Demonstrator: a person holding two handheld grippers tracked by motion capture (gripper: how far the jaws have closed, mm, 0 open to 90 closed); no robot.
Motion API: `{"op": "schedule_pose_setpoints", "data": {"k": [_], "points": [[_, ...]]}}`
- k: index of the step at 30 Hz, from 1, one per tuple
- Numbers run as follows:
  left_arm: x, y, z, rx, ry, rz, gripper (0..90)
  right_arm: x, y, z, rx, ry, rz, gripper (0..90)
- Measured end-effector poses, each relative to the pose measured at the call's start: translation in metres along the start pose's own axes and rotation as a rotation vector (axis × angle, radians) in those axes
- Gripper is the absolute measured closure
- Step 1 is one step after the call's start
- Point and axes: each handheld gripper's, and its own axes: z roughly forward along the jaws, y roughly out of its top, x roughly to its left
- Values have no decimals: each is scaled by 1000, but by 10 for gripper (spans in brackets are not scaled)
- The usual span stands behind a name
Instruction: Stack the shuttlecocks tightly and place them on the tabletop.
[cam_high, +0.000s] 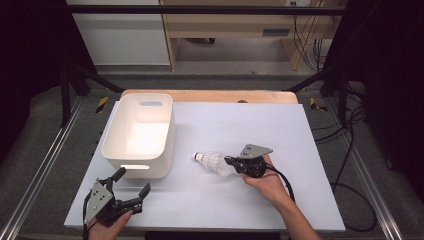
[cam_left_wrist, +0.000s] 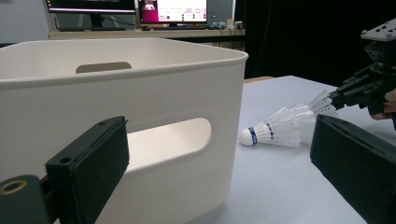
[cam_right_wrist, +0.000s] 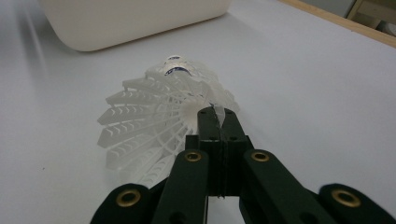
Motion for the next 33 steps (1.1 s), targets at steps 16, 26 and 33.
{"op": "schedule_pose_setpoints", "data": {"k": [16, 26, 33], "points": [[-1, 0, 1, 3, -5, 4, 47, 0, 0, 9, 40, -3, 1, 893], [-1, 0, 1, 3, -5, 4, 47, 4, 1, 13, 112, -31, -80, 884], [-2, 0, 2, 2, -6, 3, 47, 4, 3, 19, 141, -47, -110, 882]]}}
